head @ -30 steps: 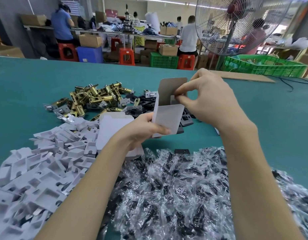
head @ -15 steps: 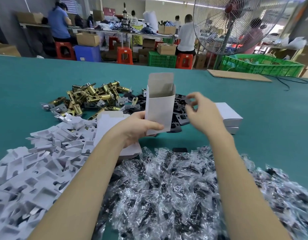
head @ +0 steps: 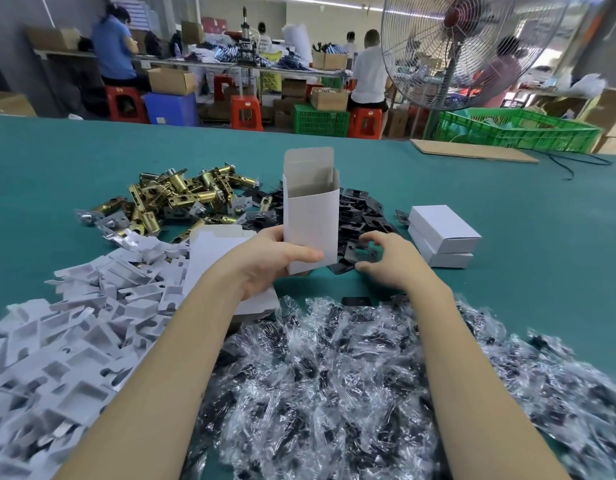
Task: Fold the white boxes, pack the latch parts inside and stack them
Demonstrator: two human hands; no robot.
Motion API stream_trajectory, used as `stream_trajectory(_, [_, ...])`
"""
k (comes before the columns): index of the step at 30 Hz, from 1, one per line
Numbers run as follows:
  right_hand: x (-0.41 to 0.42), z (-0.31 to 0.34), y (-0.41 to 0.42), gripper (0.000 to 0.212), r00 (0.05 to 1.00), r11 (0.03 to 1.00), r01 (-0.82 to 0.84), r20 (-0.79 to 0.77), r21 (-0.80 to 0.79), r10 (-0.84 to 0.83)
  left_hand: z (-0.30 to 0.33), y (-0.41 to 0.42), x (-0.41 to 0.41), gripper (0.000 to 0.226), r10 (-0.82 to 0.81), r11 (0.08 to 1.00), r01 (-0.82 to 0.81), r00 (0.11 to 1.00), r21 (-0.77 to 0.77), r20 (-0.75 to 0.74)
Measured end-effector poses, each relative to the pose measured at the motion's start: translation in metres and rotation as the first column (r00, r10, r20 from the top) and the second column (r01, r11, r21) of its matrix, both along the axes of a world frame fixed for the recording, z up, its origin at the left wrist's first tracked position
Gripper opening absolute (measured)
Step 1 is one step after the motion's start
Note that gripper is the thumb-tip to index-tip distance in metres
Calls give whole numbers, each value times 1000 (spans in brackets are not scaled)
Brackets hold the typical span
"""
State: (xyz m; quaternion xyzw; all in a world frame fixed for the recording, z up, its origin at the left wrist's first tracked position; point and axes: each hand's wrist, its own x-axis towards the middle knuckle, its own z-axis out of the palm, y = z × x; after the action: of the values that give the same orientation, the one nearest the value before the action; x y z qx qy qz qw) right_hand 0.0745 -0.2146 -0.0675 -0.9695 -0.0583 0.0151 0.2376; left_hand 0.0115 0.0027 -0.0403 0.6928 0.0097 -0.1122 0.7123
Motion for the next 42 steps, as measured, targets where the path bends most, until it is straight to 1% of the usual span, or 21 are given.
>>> stream_trajectory(1, [0,-1,0,54,1000,1000,1,-12,10,-1,0,0,0,30,2,1000,-2,1000,0,0])
stream_trajectory(3, [1,0,-1,48,1000,997,28,12,69,-29,-1,0,-1,30,7,1000,-7,1000,1,1])
stream_trajectory(6, [0,6,-5,18,996,984,52,67,168,-64,-1,0,0,31,5,1000,-5,1000,2,2])
stream_trajectory(8, [-3,18,-8,8,997,965,32,53,261,-48,-2,0,0,30,2,1000,-2,1000,1,-2])
stream_trajectory(10, [-9,36,-12,7,999,897,20,30,442,-37,-2,1,0,30,-10,1000,10,1000,-7,-15])
stream_trajectory(12, [-18,58,-17,5,999,795,-3,43,607,-29,0,0,0,30,-33,999,32,999,-16,-33])
stream_trajectory(15, [-33,90,-20,2,991,680,-100,133,727,3,3,-1,-1,31,-115,993,114,992,-23,-46])
stream_trajectory(18, [-46,112,-18,5,964,596,-224,264,771,21,2,-3,-3,34,-208,978,208,975,-16,-72])
stream_trajectory(20, [-54,121,-15,9,938,603,-297,346,740,38,0,-4,-4,36,-244,969,246,967,21,-73])
stream_trajectory(21, [-57,124,-13,10,923,629,-322,382,707,44,-1,-4,-4,38,-261,964,264,963,35,-73])
stream_trajectory(25, [-59,126,0,10,859,797,-333,510,504,37,-1,-5,-5,45,-322,944,326,944,53,-77])
stream_trajectory(27, [-58,124,7,11,845,865,-319,530,387,74,-2,-6,-6,46,-349,934,353,934,54,-77])
stream_trajectory(31, [-57,120,14,12,872,931,-300,456,208,179,-2,-6,-6,41,-348,935,352,935,51,-71])
stream_trajectory(34, [-58,119,17,15,888,945,-316,376,82,264,-2,-5,-6,46,-350,933,354,935,59,-63])
stream_trajectory(40, [-63,121,21,30,903,924,-382,218,17,370,-4,-4,-6,37,-362,929,364,931,67,-43])
stream_trajectory(42, [-65,121,19,29,912,928,-373,177,-13,370,-5,-4,-5,37,-364,928,366,930,72,-43])
